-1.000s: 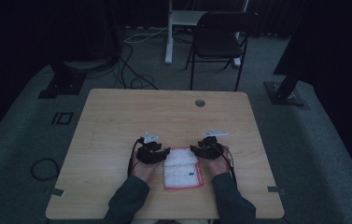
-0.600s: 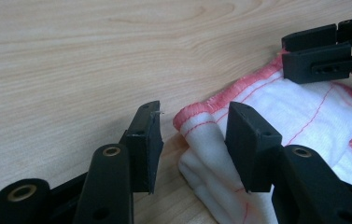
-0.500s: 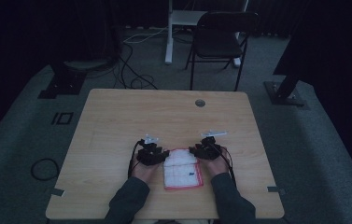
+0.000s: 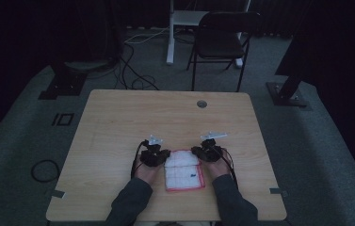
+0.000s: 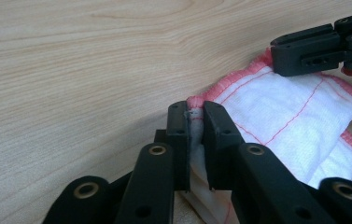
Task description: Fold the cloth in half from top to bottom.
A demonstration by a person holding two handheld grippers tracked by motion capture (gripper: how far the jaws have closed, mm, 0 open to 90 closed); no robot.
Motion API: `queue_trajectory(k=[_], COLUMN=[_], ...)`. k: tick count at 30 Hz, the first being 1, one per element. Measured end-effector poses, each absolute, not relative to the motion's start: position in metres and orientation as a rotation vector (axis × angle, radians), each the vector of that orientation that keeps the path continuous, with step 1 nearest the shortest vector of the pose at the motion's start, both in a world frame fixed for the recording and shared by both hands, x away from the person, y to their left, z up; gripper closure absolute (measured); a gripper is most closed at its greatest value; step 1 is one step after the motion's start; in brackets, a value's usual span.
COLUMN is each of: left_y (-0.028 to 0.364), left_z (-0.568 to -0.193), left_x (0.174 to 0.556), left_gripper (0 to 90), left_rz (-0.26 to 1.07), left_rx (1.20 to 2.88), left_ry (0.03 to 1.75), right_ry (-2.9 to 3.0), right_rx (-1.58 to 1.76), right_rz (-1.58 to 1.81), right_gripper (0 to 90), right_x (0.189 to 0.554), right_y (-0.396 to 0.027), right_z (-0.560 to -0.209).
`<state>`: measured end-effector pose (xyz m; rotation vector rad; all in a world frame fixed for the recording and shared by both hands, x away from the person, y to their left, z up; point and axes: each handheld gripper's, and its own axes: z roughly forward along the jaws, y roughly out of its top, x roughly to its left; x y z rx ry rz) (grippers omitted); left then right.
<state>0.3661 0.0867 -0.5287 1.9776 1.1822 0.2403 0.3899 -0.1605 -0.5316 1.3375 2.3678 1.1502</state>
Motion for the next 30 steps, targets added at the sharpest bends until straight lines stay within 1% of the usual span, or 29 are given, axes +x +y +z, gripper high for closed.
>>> queue_trajectory(k=[10, 19, 30], left_y=[0.088, 0.092, 0.095], left_z=[-0.514, -0.507, -0.512], left_x=[0.355, 0.334, 0.303], left_gripper=[83.9, 83.6, 82.5], left_rz=[0.269, 0.275, 0.243], left_rx=[1.933, 1.913, 1.913], left_ry=[1.146, 1.100, 1.070], right_ry=[2.343, 2.330, 2.337], right_rx=[1.302, 1.247, 1.227], right_rz=[1.185, 1.228, 1.277], right_gripper=[83.9, 83.4, 82.1], right_x=[0.381, 0.362, 0.334], right_y=[-0.163, -0.168, -0.177], right_z=[-0.520, -0.512, -0.515])
